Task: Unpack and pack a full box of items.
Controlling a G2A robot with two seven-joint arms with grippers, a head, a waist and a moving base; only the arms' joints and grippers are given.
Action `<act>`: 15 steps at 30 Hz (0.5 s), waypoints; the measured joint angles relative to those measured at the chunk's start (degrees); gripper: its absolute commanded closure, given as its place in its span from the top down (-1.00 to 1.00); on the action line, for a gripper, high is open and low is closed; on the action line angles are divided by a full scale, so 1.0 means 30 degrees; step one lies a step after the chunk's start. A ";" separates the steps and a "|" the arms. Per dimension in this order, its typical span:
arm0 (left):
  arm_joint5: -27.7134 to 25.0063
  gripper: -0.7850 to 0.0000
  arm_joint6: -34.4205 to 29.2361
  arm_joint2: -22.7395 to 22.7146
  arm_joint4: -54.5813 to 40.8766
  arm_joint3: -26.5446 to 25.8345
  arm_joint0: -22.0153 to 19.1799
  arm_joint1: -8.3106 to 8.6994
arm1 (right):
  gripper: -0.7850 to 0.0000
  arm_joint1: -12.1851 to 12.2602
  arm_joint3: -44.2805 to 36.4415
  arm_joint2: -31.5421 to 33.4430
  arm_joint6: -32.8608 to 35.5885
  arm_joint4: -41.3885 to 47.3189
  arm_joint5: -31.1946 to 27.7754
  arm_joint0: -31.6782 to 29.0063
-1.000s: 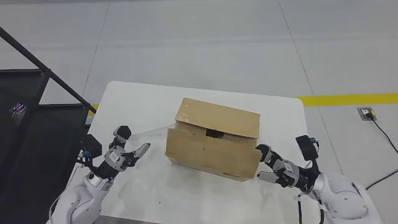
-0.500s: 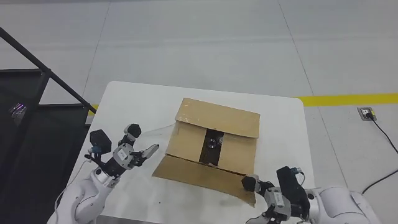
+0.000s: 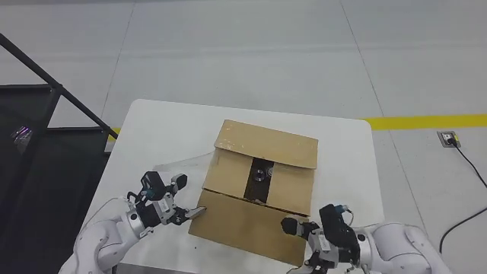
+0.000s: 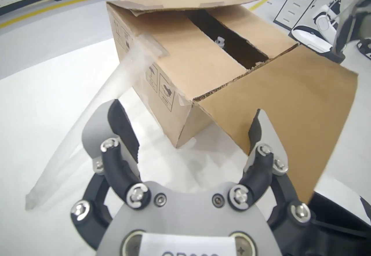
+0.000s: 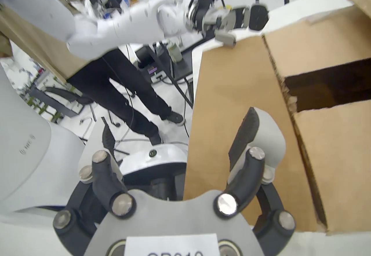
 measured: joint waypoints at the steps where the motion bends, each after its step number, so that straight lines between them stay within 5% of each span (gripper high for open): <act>1: -0.0150 1.00 -0.0053 0.0056 0.0127 0.0143 -0.0099 0.0022 | 1.00 -0.0017 0.0362 -0.0159 -0.0125 0.1195 0.0622 0.0384; 9: -0.0316 1.00 -0.0024 0.0383 0.0966 0.0727 -0.0510 0.0129 | 1.00 -0.0342 0.3157 -0.0852 -0.1102 0.9522 0.7612 0.3109; 15: -0.0304 1.00 -0.0011 0.0399 0.0969 0.0754 -0.0535 0.0132 | 1.00 -0.0338 0.3109 -0.0852 -0.1078 0.9215 0.7346 0.3060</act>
